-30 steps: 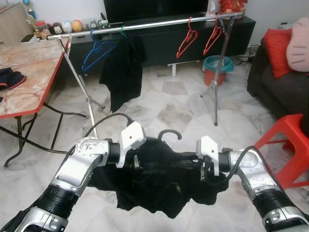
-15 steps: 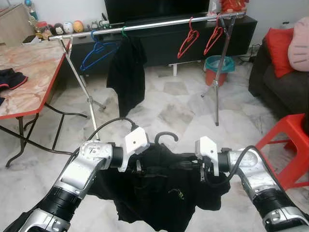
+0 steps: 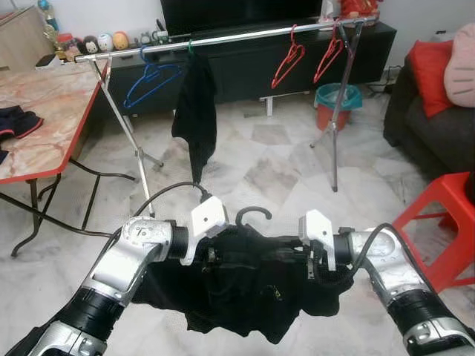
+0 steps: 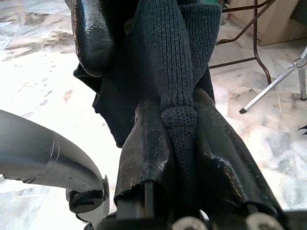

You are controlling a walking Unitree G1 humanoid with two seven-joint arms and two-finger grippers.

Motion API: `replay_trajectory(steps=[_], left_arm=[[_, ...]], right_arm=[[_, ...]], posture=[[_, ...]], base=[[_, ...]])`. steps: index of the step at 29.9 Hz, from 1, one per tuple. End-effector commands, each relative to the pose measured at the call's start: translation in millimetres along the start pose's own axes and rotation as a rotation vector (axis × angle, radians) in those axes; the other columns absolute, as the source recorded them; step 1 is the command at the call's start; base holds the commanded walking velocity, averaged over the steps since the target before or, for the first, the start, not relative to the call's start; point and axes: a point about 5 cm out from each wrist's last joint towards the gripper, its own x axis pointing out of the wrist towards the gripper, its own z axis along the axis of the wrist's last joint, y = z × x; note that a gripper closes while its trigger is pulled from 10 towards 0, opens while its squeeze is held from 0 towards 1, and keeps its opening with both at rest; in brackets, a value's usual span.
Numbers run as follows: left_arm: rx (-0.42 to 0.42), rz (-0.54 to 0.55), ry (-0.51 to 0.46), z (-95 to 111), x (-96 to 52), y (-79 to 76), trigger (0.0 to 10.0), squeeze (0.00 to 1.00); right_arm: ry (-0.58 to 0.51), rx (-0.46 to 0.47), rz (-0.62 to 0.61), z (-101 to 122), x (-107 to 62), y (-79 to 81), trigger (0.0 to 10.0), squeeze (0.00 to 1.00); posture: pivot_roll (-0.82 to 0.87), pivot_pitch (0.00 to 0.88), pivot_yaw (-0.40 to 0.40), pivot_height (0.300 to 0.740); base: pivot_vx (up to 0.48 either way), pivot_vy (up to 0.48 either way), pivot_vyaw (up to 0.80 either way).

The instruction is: Hang hanger

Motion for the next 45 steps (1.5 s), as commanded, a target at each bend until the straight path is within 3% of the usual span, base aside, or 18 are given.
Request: replay_trajectory(steps=[1,35,36,45], left_arm=[[-0.024,-0.047,0.028,-7.5,2.3,-6.2,0.0,0.00],[-0.057,-0.050,0.037,-11.1,0.1,-9.0,0.0,0.00],[-0.057,-0.050,0.036,-11.0,0.3,-9.1,0.0,0.00],[-0.061,-0.049,0.041,-13.1,-0.2,-8.9,0.0,0.00]], right_arm=[[-0.074,-0.081,-0.023,23.0,2.7,-7.8,10.0,0.00],[-0.062,-0.057,-0.067,20.9,5.0,-11.5,10.0,0.00],[-0.078,-0.026,-0.065,20.8,4.3,-11.5,10.0,1.00],[-0.079,-0.015,-0.028,19.7,2.4,-7.7,10.0,1.00]], posture=[[-0.08,0.000,0.126,0.740],[-0.08,0.000,0.125,0.740],[-0.08,0.000,0.124,0.740],[-0.08,0.000,0.125,0.740]], base=[[0.000,0.000,0.00],[0.000,0.000,0.00],[0.000,0.000,0.00],[0.000,0.000,0.00]])
